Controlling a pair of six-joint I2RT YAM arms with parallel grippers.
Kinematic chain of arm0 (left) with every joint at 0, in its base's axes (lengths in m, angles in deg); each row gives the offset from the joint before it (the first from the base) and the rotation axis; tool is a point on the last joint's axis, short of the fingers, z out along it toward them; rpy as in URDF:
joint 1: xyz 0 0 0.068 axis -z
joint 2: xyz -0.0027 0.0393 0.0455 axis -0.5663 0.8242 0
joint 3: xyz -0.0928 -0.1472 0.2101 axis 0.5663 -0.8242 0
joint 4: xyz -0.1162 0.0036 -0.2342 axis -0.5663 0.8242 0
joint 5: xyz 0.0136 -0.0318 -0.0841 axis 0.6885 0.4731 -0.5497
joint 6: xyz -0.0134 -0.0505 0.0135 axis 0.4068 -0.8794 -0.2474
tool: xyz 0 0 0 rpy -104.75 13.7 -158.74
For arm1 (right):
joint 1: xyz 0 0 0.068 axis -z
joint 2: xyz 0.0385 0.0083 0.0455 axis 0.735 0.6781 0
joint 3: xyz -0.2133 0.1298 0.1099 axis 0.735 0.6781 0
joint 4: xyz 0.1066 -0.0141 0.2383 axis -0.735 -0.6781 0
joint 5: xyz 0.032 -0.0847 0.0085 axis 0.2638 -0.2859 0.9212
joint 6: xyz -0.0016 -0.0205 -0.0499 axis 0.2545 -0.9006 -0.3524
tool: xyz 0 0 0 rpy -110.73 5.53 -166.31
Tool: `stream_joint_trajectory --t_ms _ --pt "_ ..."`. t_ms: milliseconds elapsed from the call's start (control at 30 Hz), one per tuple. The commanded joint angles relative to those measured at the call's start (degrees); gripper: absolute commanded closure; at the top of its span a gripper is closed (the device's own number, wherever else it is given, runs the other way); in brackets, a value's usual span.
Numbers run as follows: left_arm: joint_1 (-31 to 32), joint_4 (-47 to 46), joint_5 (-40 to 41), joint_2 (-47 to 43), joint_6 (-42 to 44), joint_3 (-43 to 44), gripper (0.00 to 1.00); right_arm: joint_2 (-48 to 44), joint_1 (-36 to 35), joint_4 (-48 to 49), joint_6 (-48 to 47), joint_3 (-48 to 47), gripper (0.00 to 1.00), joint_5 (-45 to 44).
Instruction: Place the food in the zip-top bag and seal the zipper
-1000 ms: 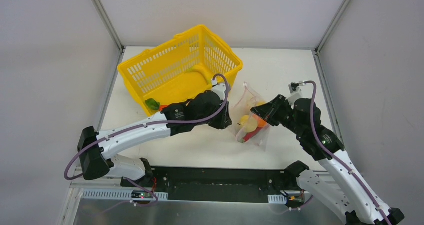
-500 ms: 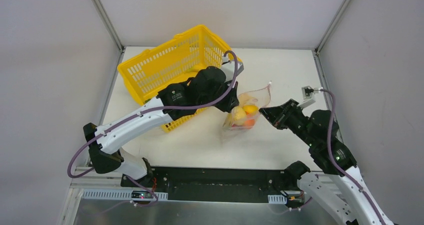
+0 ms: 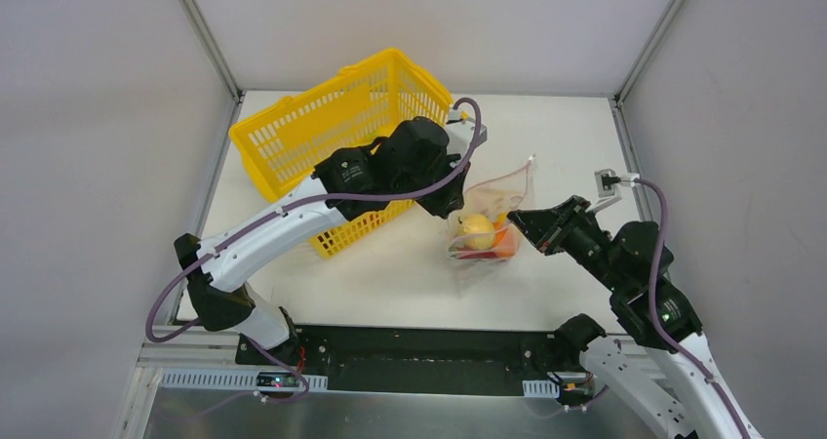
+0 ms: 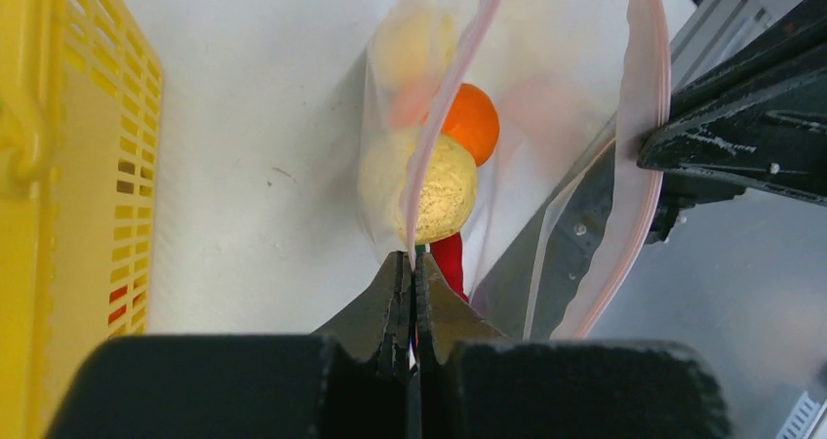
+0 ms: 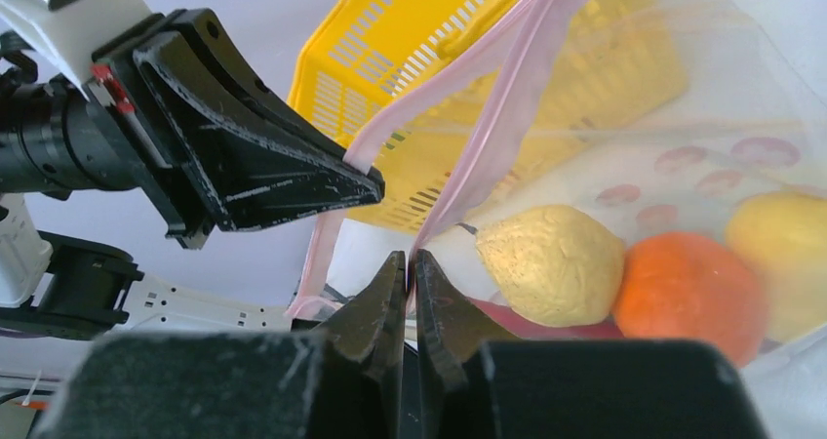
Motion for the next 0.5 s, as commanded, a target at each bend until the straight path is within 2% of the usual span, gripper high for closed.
stream_joint_trajectory --t_ms 0,200,467 --pt "-0.4 -2.3 -0.9 -2.2 0.6 -5.2 1.0 3.4 -0.1 0.0 0.6 -2.4 0.91 -0.4" --pt "-1.9 -7.4 2.0 -4.7 -2.1 -13.5 1.0 5.3 -0.1 0.9 2.9 -1.9 0.91 -0.3" --pt "-5.4 -9.3 7.2 -9.5 -6.3 -19.3 1.0 6.1 -0.1 2.6 5.5 -1.3 0.92 -1.3"
